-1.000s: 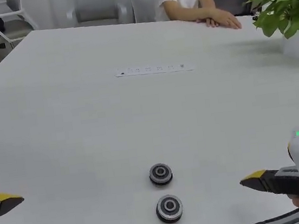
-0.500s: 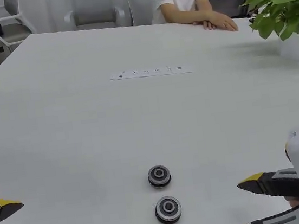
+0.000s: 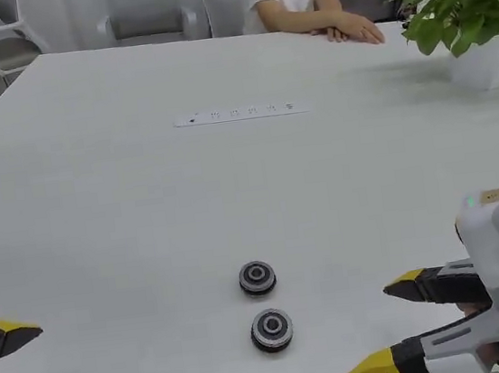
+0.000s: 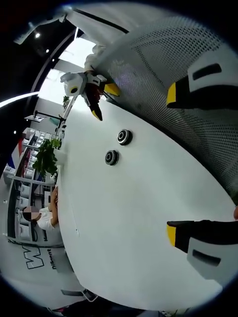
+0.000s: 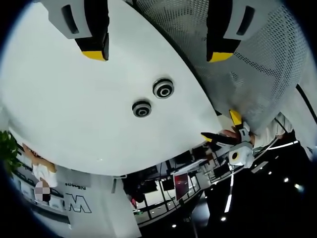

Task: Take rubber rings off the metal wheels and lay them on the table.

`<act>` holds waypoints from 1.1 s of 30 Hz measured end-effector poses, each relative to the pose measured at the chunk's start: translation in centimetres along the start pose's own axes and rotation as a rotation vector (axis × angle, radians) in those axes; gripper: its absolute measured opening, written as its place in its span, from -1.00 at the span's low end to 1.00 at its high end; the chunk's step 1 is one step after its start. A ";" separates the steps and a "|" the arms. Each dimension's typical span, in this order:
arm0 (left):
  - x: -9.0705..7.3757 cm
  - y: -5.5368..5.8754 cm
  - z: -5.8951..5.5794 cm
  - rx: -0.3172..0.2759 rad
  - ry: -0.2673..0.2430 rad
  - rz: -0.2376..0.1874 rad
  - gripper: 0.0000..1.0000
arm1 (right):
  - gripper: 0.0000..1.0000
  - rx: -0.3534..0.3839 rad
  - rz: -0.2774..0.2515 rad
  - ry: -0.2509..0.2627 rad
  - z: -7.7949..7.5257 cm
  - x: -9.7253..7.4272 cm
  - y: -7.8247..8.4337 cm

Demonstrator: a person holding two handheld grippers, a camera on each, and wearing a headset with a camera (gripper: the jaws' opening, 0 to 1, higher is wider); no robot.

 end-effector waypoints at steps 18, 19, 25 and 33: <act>-0.1 -1.9 -0.9 0.032 0.017 -0.083 0.79 | 0.50 -0.132 -0.033 0.066 -0.9 -2.0 -4.9; -0.2 -2.0 -0.8 0.029 0.010 -0.090 0.80 | 0.49 -0.140 -0.031 0.070 -0.9 -2.1 -5.2; -0.2 -2.4 -1.0 0.014 0.015 -0.119 0.79 | 0.46 -0.185 -0.046 0.087 -0.6 -3.1 -7.2; 0.0 -2.3 -1.9 0.044 0.025 -0.096 0.79 | 0.39 -0.234 -0.094 0.103 -0.7 -3.5 -11.2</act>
Point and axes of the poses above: the centre of the closed fingertips' face, and the gripper's own axes: x roughly forward along the fingers, z roughly to its left, y roughly out of its underside, the point moved 2 cm from there along -x, roughly backward along the fingers, and after that the axes turned 3 degrees about z, right-handed, at the moved point
